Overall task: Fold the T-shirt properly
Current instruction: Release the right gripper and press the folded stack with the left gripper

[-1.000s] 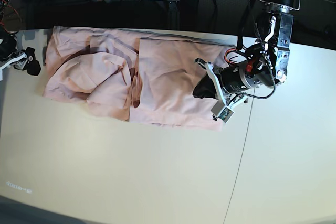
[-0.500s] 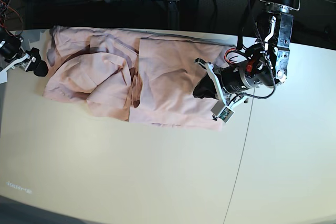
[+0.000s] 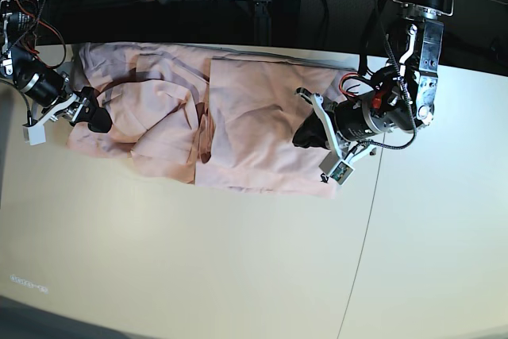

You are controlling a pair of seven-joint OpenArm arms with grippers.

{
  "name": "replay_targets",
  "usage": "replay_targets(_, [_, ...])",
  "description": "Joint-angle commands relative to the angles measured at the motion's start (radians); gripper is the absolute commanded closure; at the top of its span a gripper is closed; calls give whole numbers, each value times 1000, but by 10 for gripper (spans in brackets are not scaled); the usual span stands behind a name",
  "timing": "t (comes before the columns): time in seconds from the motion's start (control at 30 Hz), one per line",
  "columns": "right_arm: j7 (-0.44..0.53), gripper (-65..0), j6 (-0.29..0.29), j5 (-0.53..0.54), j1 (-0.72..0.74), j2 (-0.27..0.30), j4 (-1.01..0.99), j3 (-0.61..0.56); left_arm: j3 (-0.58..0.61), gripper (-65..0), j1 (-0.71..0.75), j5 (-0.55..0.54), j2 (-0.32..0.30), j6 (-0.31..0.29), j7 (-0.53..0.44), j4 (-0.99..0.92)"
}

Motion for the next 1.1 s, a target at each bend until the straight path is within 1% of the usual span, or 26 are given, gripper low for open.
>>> replay_targets(0.0, [-103,-446,59,-91,-18,0,-10,-18,-3,0,-14,-14,-3,3,-13,16])
replay_targets(0.2, [-137,-445,60,-105,-18,0,-10,-18,-3,0,-14,-14,-3,3,-10,16])
replay_targets(0.27, [-170,-444,60,-108,-18,0,-10,-18,-3,0,-14,-14,-3,4,-10,16])
replay_targets(0.3, [-185,-433,60,-108,-18,0,-10,-18,-3,0,-14,-15,-3,4,-6,16])
replay_targets(0.33, [-197,-397,60,-108,-18,0,-10,-18,-3,0,-14,-21,-3,5,0,16])
replay_targets(0.4, [-208,-294,60,-109,-18,0,-10,-18,-4,0,-14,-50,-3,5,1,16])
replay_targets(0.43, [-207,-253,60,-115,-17,0,-10,-18,-10,0,-14,-72,-3,4,1,16])
replay_targets(0.53, [-203,-149,60,-145,-15,0,-10,-18,-30,0,-14,-134,-3,4,1,16])
replay_targets(0.57, [-197,-91,60,-163,-15,0,-10,-18,-39,0,-14,-148,-3,4,1,16])
replay_targets(0.6, [-193,-11,60,-177,-15,0,-10,-18,-51,0,-14,-154,-3,4,1,16])
replay_targets(0.63, [-190,0,59,-188,-15,0,-10,-18,-65,0,-14,-156,-3,4,1,16])
replay_targets(0.7, [-159,0,59,-235,-15,0,-10,-18,-96,0,-14,-170,-3,4,2,16])
replay_targets(0.8, [-59,0,58,-331,-15,1,-10,-14,-155,0,-14,-193,-3,3,16,16])
replay_targets(0.87, [1,0,58,-384,-14,3,-10,-4,-195,0,-14,-223,-4,-6,54,16])
replay_targets(0.97, [14,0,49,-423,-3,18,-10,18,-236,0,-13,-294,-29,-28,98,16])
replay_targets(1.07, [15,0,48,-430,3,51,-10,45,-239,0,-13,-303,-73,-35,102,16])
